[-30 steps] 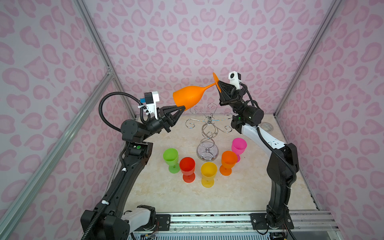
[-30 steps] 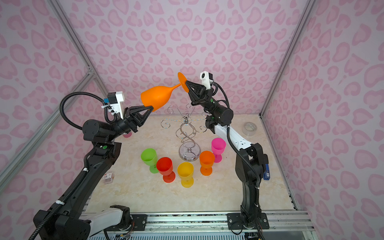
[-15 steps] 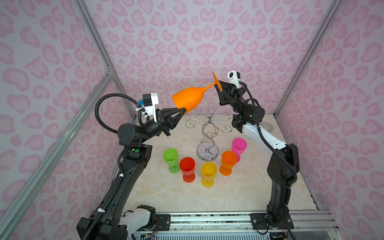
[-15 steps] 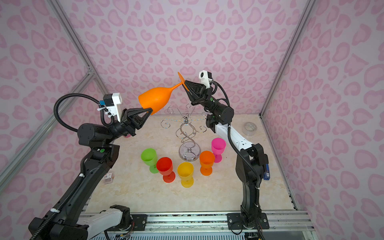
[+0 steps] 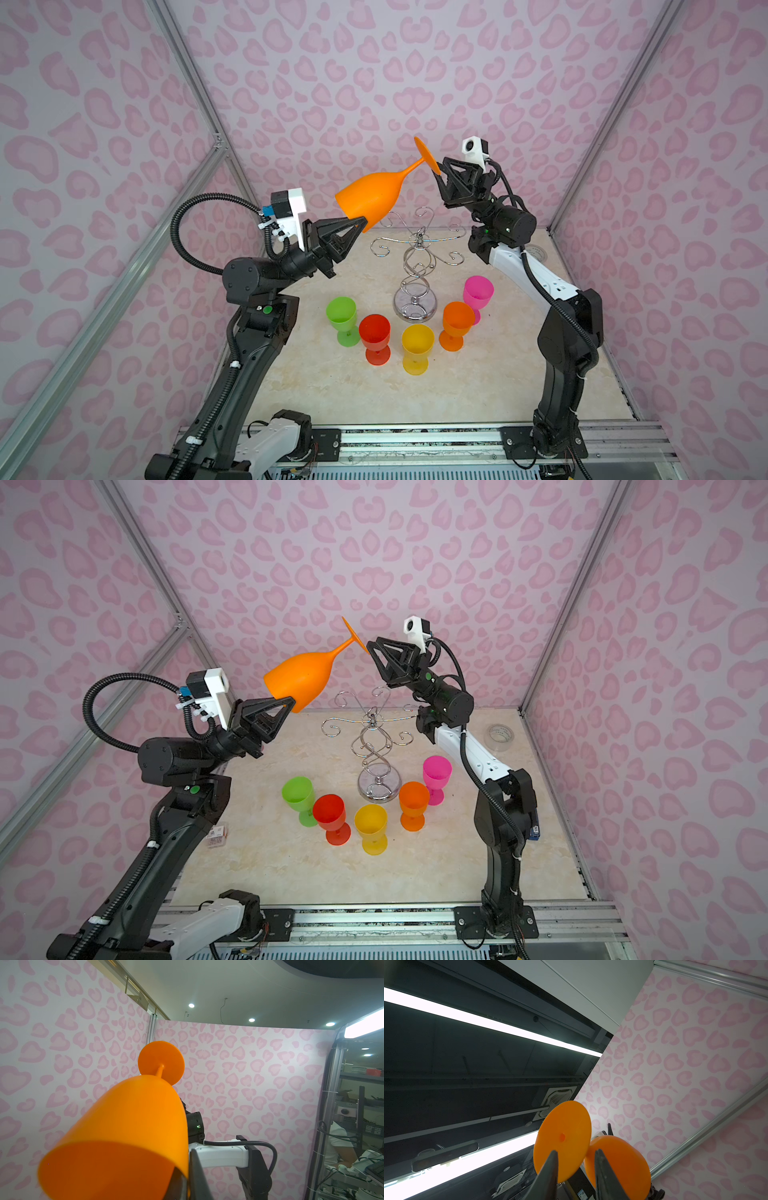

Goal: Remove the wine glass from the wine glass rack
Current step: 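Open the right gripper off the base while the left gripper pulls the glass away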

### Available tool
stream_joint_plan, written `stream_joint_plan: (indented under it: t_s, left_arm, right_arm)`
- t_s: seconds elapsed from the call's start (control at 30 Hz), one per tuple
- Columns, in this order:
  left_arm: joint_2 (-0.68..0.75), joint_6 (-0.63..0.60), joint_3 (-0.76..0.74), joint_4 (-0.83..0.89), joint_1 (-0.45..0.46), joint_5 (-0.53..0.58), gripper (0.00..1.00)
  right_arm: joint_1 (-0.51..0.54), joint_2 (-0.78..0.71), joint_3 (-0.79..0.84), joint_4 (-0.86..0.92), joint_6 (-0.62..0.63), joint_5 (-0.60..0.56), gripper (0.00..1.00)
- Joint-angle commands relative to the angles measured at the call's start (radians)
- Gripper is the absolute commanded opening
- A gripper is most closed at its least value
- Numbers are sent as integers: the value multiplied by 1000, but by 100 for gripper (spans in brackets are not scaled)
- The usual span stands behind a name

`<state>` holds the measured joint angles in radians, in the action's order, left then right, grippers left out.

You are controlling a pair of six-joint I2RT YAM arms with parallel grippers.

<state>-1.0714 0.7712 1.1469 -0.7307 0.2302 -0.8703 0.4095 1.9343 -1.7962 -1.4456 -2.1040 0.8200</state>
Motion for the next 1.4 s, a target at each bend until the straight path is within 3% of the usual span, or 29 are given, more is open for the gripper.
stream_joint_plan:
  t_s: [0.0, 0.13, 0.33, 0.5, 0.57, 0.63, 0.73, 0.83, 1.0, 1.2, 1.37]
  left_arm:
    - [17, -1, 4, -35, -1, 20, 3]
    - [35, -8, 6, -29, -1, 31, 3]
    - [66, -23, 10, -10, -1, 37, 3]
    - [95, -52, 9, 37, 0, 56, 3]
    - [104, -67, 13, 75, -4, 72, 3]
    - [108, -92, 29, 144, -8, 97, 3]
    - [108, -145, 64, 289, -18, 152, 3]
    - [97, -187, 108, 448, -33, 223, 3]
    - [68, -248, 237, 782, -68, 373, 3]
    - [-1, -298, 389, 1138, -96, 521, 3]
    - [-69, -320, 434, 1346, -123, 582, 3]
  right_arm:
    - [-9, -27, 12, 32, -66, 39, 31]
    - [-26, -76, 57, 124, 44, 75, 31]
    - [-63, -196, 141, 394, 333, 132, 31]
    - [-111, -321, 198, 737, 663, 146, 32]
    - [-133, -383, 205, 981, 837, 127, 32]
    - [-148, -438, 187, 1267, 1071, 70, 32]
    - [-158, -508, 137, 1660, 1416, -123, 33]
    - [-162, -558, 125, 1863, 1604, -321, 33]
    - [-192, -626, 198, 1956, 1706, -485, 34]
    - [-232, -665, 275, 1968, 1730, -522, 34]
    - [-241, -669, 302, 1969, 1745, -533, 34]
